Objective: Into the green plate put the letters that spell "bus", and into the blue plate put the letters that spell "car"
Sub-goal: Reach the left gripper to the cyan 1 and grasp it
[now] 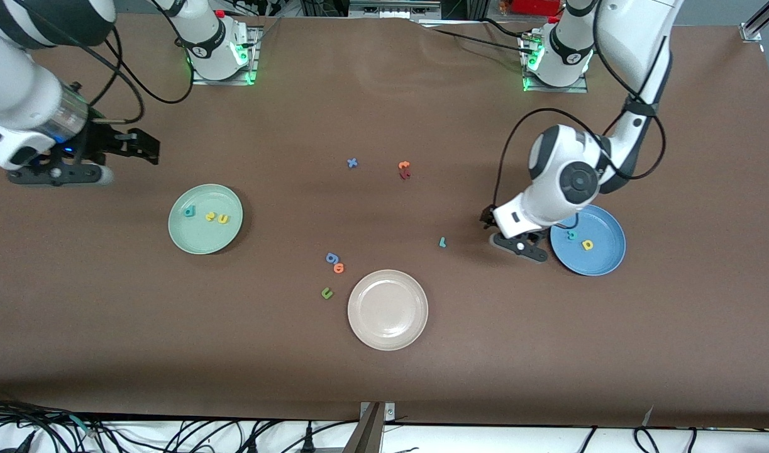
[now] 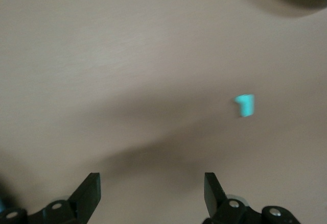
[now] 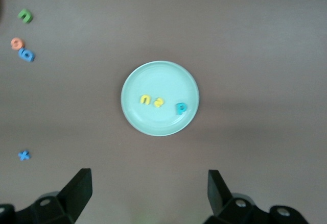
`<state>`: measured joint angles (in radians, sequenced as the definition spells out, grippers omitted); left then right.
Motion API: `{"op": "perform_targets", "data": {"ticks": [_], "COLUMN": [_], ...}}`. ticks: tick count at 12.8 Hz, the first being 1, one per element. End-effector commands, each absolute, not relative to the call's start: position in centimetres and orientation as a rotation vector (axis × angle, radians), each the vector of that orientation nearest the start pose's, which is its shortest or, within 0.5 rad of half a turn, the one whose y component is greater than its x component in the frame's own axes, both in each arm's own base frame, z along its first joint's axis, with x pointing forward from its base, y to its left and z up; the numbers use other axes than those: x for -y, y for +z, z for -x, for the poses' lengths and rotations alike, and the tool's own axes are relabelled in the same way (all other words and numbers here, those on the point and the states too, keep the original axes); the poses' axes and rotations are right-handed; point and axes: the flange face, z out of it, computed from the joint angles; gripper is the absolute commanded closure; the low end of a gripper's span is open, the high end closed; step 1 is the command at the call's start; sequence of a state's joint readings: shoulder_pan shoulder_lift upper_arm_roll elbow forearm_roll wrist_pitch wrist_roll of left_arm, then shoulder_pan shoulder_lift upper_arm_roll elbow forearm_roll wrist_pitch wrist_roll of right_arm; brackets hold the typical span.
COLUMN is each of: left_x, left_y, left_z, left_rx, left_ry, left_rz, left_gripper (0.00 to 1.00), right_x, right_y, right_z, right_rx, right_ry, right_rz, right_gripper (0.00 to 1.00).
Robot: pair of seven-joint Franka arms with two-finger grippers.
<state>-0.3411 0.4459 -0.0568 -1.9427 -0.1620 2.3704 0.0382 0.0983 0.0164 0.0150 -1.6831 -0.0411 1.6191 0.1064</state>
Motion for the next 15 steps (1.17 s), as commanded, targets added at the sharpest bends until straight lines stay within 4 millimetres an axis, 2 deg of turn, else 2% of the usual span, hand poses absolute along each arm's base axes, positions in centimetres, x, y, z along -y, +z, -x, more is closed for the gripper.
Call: {"op": "perform_targets", "data": {"ticks": [1, 2, 4, 6, 8, 10, 11, 13, 15], "left_x": [29.4, 31.2, 32.9, 33.5, 33.5, 33.7, 33.7, 34.3, 34.8], "left_y": [24.0, 23.6, 21.3, 19.1, 18.3, 18.3, 18.3, 18.6, 19.2], "left_z": [-56.6, -56.3, -55.7, -55.5, -55.6, -55.5, -55.5, -55.5, -56.2], "left_rx": [-0.454, -0.465, -0.491, -0.500, -0.495, -0.500, -0.497, -0.510, -0.517], "left_ry": [0.076, 0.057, 0.029, -0.009, -0.047, -0.055, -0.055, -0.068, -0.098], "left_rz": [3.251, 3.252, 3.246, 3.244, 3.248, 3.247, 3.248, 3.249, 3.254], "left_gripper": [0.10, 0.10, 0.10, 0.13, 0.18, 0.31, 0.33, 0.36, 0.36], "right_x": [-3.1, -1.7, -1.5, -1.1, -1.1, -1.0, -1.2, -0.9, -1.5], "right_y": [59.3, 60.1, 59.8, 60.0, 59.9, 59.9, 60.0, 60.0, 60.2], "right_z": [-53.3, -53.1, -52.8, -52.7, -52.8, -52.8, -52.7, -52.8, -53.3], "right_rx": [-0.029, -0.067, -0.063, 0.016, 0.089, 0.062, 0.062, -0.017, 0.009], "right_ry": [0.043, 0.016, 0.035, 0.034, 0.032, 0.036, 0.034, 0.031, 0.010], "right_rz": [3.196, 3.182, 3.152, 3.147, 3.144, 3.141, 3.140, 3.140, 3.143], "right_gripper": [0.00, 0.00, 0.00, 0.00, 0.00, 0.00, 0.00, 0.00, 0.00]}}
